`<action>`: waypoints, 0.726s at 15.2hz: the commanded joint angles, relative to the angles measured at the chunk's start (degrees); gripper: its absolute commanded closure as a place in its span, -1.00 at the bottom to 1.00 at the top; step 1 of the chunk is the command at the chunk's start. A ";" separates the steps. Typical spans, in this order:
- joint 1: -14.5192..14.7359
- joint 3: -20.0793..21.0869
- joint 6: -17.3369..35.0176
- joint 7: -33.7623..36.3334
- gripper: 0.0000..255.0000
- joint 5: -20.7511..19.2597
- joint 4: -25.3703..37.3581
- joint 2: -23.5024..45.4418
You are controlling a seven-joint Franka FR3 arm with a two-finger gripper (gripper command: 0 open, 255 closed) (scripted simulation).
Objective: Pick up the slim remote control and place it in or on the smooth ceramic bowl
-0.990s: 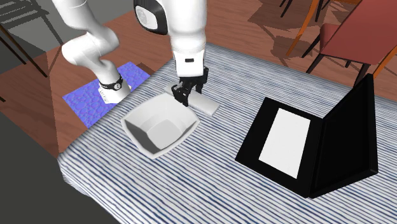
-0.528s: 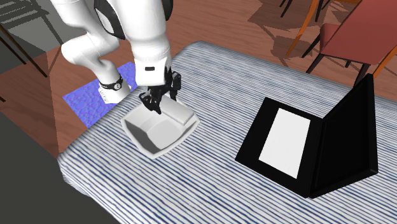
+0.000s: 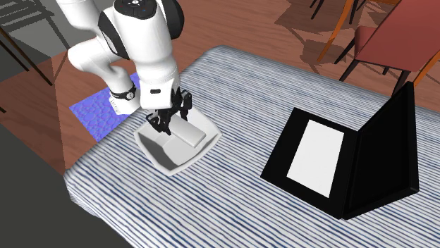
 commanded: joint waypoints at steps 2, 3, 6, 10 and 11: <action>0.01 0.01 2.21 -0.04 1.00 0.01 -1.69 0.47; 0.01 0.01 2.97 -0.05 1.00 0.01 -2.22 0.70; 0.02 0.03 5.57 -0.08 1.00 0.02 -3.95 1.56; 0.01 0.03 5.57 -0.08 1.00 0.02 -3.95 1.56; 0.01 0.03 5.57 -0.08 1.00 0.02 -3.95 1.56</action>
